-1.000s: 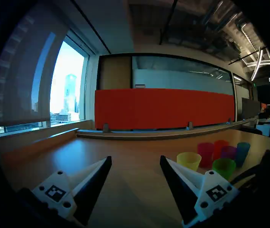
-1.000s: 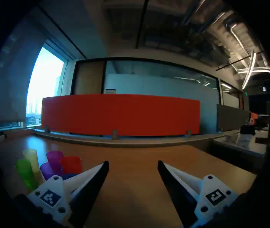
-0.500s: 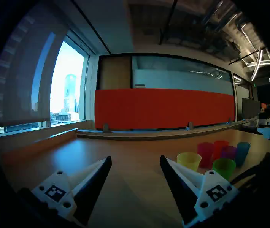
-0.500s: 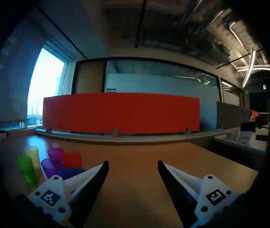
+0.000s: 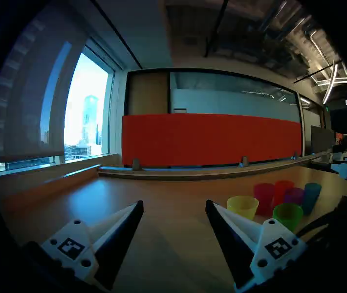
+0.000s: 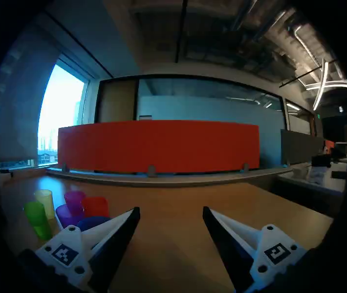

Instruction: Pour water

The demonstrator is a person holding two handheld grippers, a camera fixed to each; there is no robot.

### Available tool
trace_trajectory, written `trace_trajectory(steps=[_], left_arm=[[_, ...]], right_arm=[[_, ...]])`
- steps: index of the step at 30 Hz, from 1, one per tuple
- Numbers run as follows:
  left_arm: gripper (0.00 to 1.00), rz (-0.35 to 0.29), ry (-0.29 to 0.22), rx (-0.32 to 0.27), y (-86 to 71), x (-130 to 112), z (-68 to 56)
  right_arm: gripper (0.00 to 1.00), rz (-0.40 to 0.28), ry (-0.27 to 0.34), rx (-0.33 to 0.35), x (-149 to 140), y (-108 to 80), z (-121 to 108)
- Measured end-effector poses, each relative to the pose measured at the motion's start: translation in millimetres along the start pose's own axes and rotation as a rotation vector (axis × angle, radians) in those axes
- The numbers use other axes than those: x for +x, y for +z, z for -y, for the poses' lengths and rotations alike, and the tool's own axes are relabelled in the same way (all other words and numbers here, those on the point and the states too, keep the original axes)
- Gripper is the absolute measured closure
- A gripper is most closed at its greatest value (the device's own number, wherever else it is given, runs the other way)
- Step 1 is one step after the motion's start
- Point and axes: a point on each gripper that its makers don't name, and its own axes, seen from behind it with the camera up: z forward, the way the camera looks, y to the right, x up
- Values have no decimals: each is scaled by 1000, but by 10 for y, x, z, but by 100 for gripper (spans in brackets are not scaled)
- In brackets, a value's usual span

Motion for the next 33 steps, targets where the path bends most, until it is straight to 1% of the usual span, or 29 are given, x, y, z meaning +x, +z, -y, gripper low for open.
trace_trajectory(steps=[11,33], left_arm=[[6,0,0,0,-1,2,1],[6,0,0,0,2,2,0]], right_arm=[[1,0,0,12,-2,-3,23],[1,1,0,12,-2,9,26]])
